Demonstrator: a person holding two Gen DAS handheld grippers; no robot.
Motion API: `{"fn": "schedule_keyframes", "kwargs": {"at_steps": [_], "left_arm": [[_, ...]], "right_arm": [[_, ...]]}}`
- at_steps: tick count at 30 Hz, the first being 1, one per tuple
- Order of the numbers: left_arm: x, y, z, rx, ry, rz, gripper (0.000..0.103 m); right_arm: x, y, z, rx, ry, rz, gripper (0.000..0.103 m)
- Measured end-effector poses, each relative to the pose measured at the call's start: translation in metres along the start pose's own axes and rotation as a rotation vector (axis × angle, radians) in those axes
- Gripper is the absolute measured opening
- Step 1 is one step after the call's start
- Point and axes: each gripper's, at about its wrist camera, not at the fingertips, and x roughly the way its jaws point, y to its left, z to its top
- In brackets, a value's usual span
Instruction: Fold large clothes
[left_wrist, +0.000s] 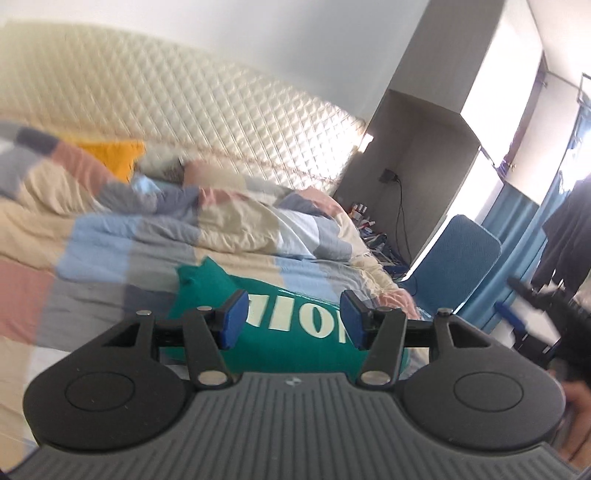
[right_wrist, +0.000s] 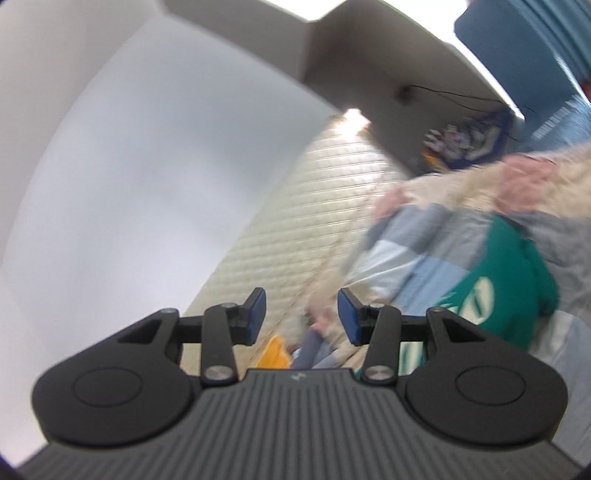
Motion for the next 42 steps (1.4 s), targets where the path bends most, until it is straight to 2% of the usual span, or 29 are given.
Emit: {"fn": "schedule_keyframes", "kwargs": {"at_steps": [4, 6, 10, 14, 18, 26, 34, 38, 42], "left_arm": [[-0.049, -0.007, -0.008, 0.045, -0.023, 0.016, 0.063], [-0.071, -0.01, -0.016, 0.081, -0.035, 0.025, 0.063], [-0.109, -0.016, -0.041, 0.174, -0.059, 0.063, 0.064], [-0.126, -0.018, -0.068, 0.224, -0.052, 0.06, 0.064], [-0.128, -0.018, -0.097, 0.281, -0.046, 0.065, 0.064], [-0.126, -0.003, -0.141, 0.283, -0.027, 0.034, 0.065], [-0.127, 0.002, -0.166, 0.305, -0.042, 0.059, 0.065], [-0.127, 0.008, -0.175, 0.29, -0.03, 0.043, 0.065], [-0.126, 0.011, -0.184, 0.292, -0.03, 0.059, 0.065]], "right_arm": [[-0.027, 0.061, -0.019, -0.166, 0.041, 0.027, 0.046], [-0.04, 0.083, -0.031, -0.233, 0.073, 0.015, 0.046], [-0.067, 0.109, -0.06, -0.334, 0.102, -0.006, 0.046], [-0.092, 0.12, -0.091, -0.456, 0.124, -0.071, 0.046], [-0.105, 0.112, -0.122, -0.527, 0.156, -0.121, 0.046], [-0.123, 0.094, -0.178, -0.623, 0.173, -0.184, 0.046], [-0.127, 0.08, -0.211, -0.692, 0.175, -0.256, 0.046], [-0.128, 0.072, -0.219, -0.714, 0.165, -0.297, 0.046], [-0.13, 0.066, -0.224, -0.716, 0.153, -0.314, 0.046]]}}
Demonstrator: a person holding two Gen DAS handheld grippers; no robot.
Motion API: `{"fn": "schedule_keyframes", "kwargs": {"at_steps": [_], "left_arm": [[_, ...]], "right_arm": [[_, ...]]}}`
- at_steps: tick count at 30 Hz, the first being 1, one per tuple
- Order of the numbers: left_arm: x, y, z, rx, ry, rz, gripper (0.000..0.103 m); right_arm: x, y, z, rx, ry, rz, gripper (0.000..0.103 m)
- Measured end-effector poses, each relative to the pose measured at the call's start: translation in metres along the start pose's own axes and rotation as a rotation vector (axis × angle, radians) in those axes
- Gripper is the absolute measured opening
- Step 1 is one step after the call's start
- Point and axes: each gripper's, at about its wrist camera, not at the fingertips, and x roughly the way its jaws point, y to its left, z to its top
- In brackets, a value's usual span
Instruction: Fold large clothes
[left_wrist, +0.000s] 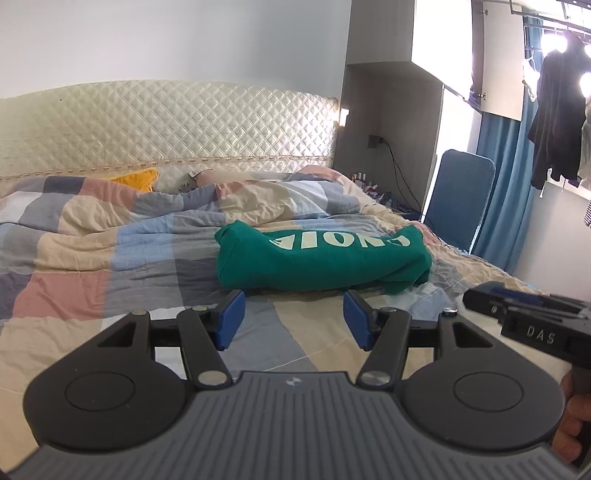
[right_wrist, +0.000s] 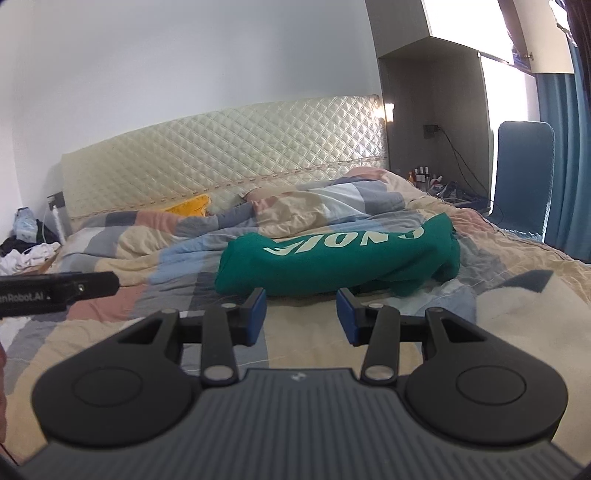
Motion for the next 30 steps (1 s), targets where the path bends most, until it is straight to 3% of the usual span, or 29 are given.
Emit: {"fn": "schedule_keyframes", "kwargs": {"at_steps": [6, 21, 30], "left_arm": [[-0.0059, 0.0004, -0.0017, 0.013, -0.003, 0.021, 0.065], [-0.0034, -0.0021, -0.0021, 0.006, 0.002, 0.022, 0.065], [-0.0034, -0.0028, -0.0023, 0.007, -0.009, 0.023, 0.083]], "right_arm": [[-0.0041, -0.0006, -0.0049, -0.002, -0.031, -0.044, 0.046], [0.002, 0.0043, -0.0079, -0.029, -0.018, -0.053, 0.046], [0.0005, 0.0015, -0.0066, -0.031, -0.02, -0.055, 0.046]]}}
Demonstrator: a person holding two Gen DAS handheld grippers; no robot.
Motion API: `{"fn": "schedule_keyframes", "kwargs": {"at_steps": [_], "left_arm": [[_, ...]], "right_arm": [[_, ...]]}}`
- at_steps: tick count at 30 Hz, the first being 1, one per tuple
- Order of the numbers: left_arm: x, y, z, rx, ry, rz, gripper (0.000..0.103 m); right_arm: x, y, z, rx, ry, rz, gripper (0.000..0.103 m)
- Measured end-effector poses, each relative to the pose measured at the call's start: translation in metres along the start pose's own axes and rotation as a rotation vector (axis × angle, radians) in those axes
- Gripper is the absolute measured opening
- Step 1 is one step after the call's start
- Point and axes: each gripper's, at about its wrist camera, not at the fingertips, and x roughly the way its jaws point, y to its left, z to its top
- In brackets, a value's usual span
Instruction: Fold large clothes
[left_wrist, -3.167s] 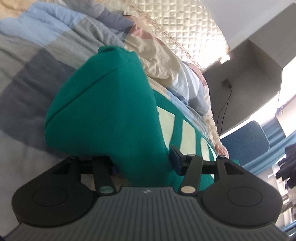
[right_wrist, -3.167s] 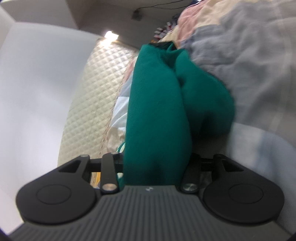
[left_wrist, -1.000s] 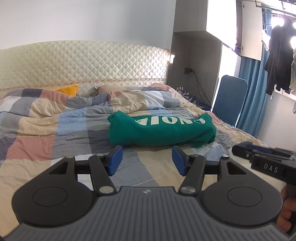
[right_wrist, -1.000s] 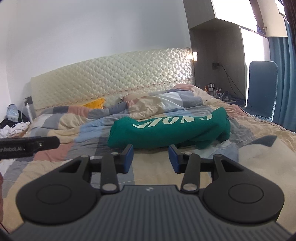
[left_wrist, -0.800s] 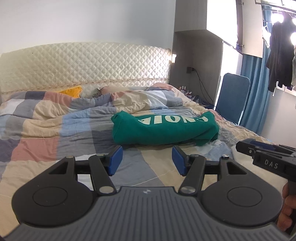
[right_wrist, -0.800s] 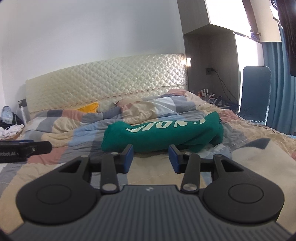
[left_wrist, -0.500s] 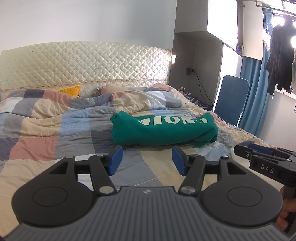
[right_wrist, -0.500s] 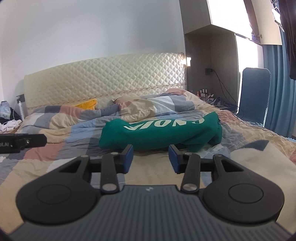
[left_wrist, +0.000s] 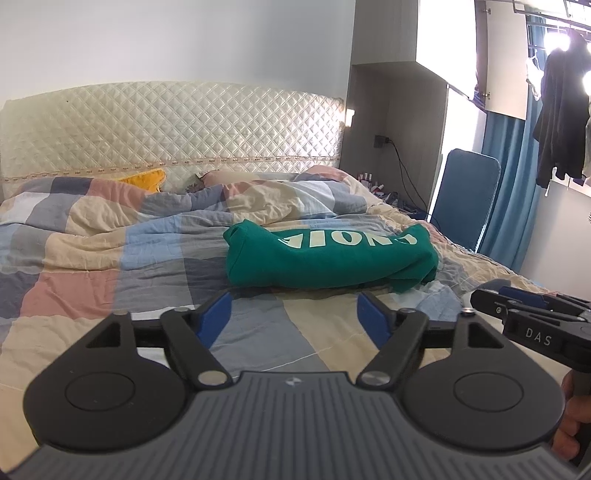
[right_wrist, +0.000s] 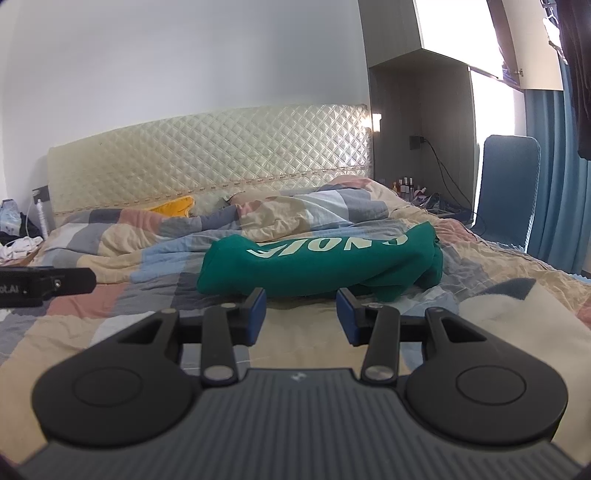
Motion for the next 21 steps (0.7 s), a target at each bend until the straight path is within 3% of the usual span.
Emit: {"fn": "schedule_keyframes", "kwargs": {"at_steps": [5, 14, 19, 21], "left_arm": [[-0.0021, -0.0034, -0.0001, 0.006, -0.016, 0.033, 0.098], [-0.0017, -0.0018, 0.0023, 0.007, -0.013, 0.069, 0.102], [0.0014, 0.0005, 0.0019, -0.008, 0.001, 0.075, 0.102], [0.0028, 0.0005, 0.0014, -0.005, 0.01, 0.073, 0.102]], "right_arm": [[0.0009, 0.0004, -0.0002, -0.005, 0.003, 0.0, 0.046], [-0.0006, 0.001, -0.0002, -0.003, 0.003, 0.003, 0.046], [-0.0033, 0.0017, 0.0005, -0.011, -0.013, -0.008, 0.051], [-0.0036, 0.0032, 0.0004, -0.019, -0.015, -0.01, 0.057]]}}
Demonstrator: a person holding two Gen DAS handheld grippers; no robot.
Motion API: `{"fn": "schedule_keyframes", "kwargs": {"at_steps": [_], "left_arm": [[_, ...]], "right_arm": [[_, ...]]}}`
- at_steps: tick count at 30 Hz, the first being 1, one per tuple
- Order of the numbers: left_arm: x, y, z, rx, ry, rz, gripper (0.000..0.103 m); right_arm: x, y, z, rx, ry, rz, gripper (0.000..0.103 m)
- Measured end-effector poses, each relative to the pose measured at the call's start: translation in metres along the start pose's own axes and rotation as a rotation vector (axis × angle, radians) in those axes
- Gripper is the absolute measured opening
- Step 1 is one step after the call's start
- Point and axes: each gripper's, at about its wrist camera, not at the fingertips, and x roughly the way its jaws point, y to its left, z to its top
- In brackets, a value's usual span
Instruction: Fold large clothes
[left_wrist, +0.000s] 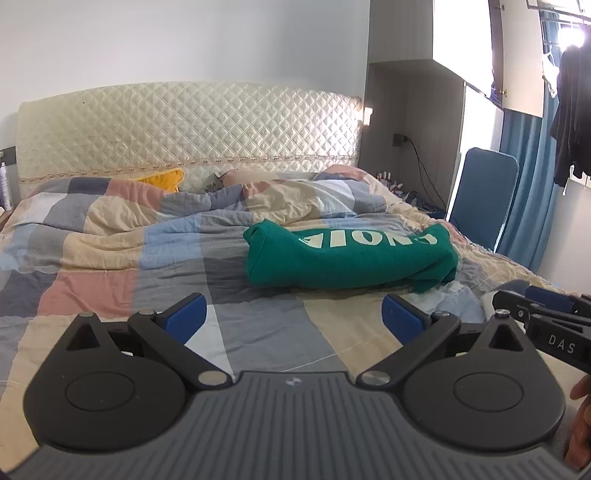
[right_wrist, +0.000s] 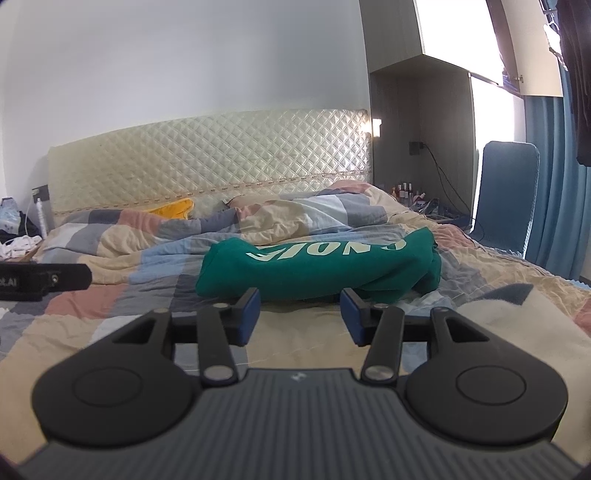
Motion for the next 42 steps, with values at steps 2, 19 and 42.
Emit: {"fn": "schedule_keyframes", "kwargs": {"at_steps": [2, 19, 42], "left_arm": [[0.0, 0.0005, 0.0, -0.004, 0.004, -0.007, 0.102], [0.0013, 0.0019, 0.002, -0.015, 0.014, 0.006, 0.103], [0.0002, 0.0084, 0.0013, -0.021, 0.019, -0.016, 0.103]], "right_arm": [[-0.0004, 0.0004, 0.0004, -0.001, -0.008, -0.006, 0.079], [0.0024, 0.0022, -0.0016, 0.011, 0.001, -0.017, 0.094], [0.0018, -0.0036, -0.004, 0.031, 0.006, -0.018, 0.094]]}}
